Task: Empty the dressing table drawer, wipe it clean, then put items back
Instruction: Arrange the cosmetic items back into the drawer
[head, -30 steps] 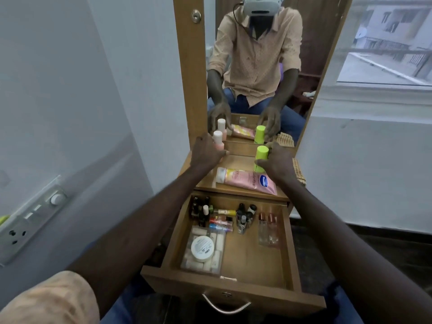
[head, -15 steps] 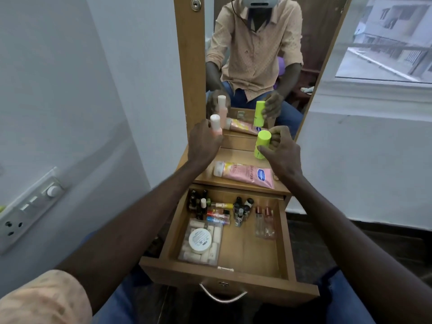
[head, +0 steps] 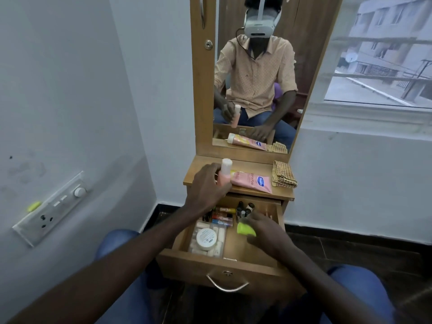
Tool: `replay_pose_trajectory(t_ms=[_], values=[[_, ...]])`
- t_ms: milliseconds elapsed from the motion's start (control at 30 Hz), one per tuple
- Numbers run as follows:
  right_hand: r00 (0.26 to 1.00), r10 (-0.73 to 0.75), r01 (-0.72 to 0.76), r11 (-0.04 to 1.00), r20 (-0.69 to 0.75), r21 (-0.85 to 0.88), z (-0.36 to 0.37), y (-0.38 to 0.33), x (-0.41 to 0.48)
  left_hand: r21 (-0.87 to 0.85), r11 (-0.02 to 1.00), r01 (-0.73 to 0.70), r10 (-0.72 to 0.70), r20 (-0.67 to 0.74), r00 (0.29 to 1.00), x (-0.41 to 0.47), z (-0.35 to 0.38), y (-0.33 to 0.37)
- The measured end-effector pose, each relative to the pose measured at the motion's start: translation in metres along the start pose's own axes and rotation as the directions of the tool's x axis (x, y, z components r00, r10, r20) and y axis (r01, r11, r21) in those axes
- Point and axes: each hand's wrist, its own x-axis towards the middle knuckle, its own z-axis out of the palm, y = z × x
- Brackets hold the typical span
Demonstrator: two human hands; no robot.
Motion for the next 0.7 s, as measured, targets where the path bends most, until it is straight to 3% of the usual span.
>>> replay_pose_trajectory(t_ms=[200,700], values=[[0.994,-0.107,0.111,0.969,0.027,-0.220,0.015,-0.012,0.010,0.022,1.000,-0.019,0.018,0.050,0.999,-0.009,0.009,-0.006],[0.969,-0.216,0.245,0.903,0.122,-0.353,0.029,-0.013,0.021,0.080,0.995,-0.057,0.049,0.091,0.995,-0.019,0.020,-0.014]])
